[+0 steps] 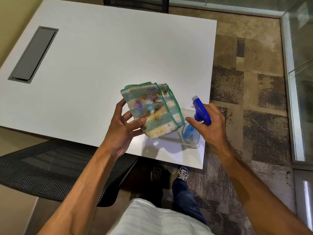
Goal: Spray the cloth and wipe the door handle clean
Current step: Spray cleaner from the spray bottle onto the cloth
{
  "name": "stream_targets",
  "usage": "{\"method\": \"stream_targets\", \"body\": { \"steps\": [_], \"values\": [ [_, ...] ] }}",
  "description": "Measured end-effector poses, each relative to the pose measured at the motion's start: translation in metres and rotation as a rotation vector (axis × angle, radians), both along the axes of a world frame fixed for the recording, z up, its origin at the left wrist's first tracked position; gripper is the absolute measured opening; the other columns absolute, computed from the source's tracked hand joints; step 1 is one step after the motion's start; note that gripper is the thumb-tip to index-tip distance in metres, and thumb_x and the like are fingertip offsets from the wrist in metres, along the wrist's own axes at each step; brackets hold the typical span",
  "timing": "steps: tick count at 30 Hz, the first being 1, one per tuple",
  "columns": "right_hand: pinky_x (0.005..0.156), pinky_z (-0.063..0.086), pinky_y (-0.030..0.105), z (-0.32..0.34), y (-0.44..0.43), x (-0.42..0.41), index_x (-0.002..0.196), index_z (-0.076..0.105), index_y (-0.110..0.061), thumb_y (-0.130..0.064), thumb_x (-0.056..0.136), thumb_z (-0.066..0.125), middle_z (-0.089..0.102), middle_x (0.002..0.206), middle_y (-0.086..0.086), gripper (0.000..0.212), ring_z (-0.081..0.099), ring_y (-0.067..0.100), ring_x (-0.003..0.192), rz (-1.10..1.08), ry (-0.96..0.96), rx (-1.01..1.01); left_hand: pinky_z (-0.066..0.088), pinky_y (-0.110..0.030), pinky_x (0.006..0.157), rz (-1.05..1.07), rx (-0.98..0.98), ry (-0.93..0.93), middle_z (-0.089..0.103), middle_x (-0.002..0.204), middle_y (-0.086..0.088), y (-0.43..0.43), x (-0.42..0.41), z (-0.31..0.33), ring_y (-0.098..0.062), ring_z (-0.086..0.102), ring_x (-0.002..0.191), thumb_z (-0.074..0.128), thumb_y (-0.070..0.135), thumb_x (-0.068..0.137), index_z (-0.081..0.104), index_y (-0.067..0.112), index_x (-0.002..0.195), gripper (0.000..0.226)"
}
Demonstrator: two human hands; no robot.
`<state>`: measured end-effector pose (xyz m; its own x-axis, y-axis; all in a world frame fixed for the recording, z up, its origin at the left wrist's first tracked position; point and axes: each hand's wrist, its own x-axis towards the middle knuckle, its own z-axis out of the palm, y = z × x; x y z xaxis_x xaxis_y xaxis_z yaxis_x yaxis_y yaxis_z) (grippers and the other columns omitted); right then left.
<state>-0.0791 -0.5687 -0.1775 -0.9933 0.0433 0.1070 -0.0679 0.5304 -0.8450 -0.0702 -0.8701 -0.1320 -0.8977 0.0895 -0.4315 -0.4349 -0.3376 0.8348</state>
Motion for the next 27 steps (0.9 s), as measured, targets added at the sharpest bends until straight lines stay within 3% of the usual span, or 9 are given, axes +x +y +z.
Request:
{"method": "stream_targets", "body": {
  "steps": [4, 9, 13, 17, 21, 24, 27],
  "values": [
    [0.080, 0.062, 0.042, -0.002, 0.002, 0.002, 0.135, 0.062, -0.003, -0.024, 0.078, 0.092, 0.062, 0.113, 0.012, 0.068, 0.066, 0.032, 0.098, -0.040, -0.024, -0.037, 0.064, -0.054, 0.082, 0.001, 0.003, -0.003, 0.072, 0.134, -0.010, 0.001, -0.001, 0.000, -0.032, 0.072, 0.121, 0.080, -0.003, 0.079, 0.040, 0.031, 0.153, 0.090],
    [0.079, 0.063, 0.043, 0.000, 0.003, 0.004, 0.132, 0.064, -0.001, -0.019, 0.075, 0.093, 0.065, 0.113, 0.016, 0.067, 0.069, 0.033, 0.093, -0.085, 0.001, -0.055, 0.064, -0.054, 0.083, -0.003, 0.005, -0.005, 0.072, 0.134, -0.010, 0.002, -0.002, 0.000, -0.032, 0.072, 0.121, 0.083, 0.000, 0.077, 0.040, 0.030, 0.153, 0.092],
    [0.078, 0.062, 0.033, 0.001, 0.006, 0.005, 0.131, 0.065, 0.000, -0.017, 0.074, 0.093, 0.066, 0.111, 0.015, 0.066, 0.068, 0.027, 0.091, -0.095, -0.006, -0.057, 0.064, -0.053, 0.082, -0.007, -0.002, -0.006, 0.073, 0.133, -0.009, 0.004, -0.003, 0.000, -0.032, 0.072, 0.120, 0.080, -0.003, 0.078, 0.041, 0.031, 0.152, 0.089],
    [0.075, 0.055, 0.011, 0.006, 0.008, 0.007, 0.132, 0.065, -0.007, -0.033, 0.073, 0.090, 0.065, 0.109, 0.004, 0.069, 0.065, -0.001, 0.086, -0.074, -0.025, -0.089, 0.064, -0.053, 0.083, -0.016, -0.012, 0.003, 0.073, 0.133, -0.010, 0.004, -0.004, -0.001, -0.032, 0.072, 0.121, 0.078, -0.004, 0.082, 0.041, 0.032, 0.151, 0.086],
    [0.077, 0.056, 0.013, 0.007, 0.010, 0.009, 0.137, 0.062, -0.012, -0.032, 0.071, 0.090, 0.066, 0.114, 0.007, 0.074, 0.066, 0.002, 0.089, -0.057, -0.072, -0.155, 0.064, -0.052, 0.083, -0.021, -0.015, 0.003, 0.073, 0.133, -0.009, 0.005, -0.005, -0.002, -0.031, 0.073, 0.120, 0.078, -0.002, 0.081, 0.042, 0.033, 0.150, 0.086],
    [0.078, 0.058, 0.019, 0.006, 0.011, 0.013, 0.139, 0.060, -0.009, -0.028, 0.070, 0.091, 0.067, 0.121, 0.016, 0.077, 0.068, 0.017, 0.095, -0.072, -0.110, -0.204, 0.064, -0.053, 0.084, -0.029, -0.015, -0.002, 0.073, 0.133, -0.009, 0.006, -0.005, -0.002, -0.032, 0.072, 0.121, 0.078, -0.002, 0.082, 0.042, 0.034, 0.150, 0.085],
    [0.076, 0.056, 0.014, 0.005, 0.010, 0.020, 0.138, 0.060, -0.004, -0.025, 0.068, 0.090, 0.066, 0.117, 0.020, 0.079, 0.066, 0.005, 0.091, -0.103, -0.108, -0.221, 0.064, -0.054, 0.085, -0.041, -0.016, -0.001, 0.073, 0.134, -0.009, 0.006, -0.005, -0.002, -0.032, 0.072, 0.122, 0.079, -0.001, 0.082, 0.043, 0.035, 0.149, 0.084]
  ]
}}
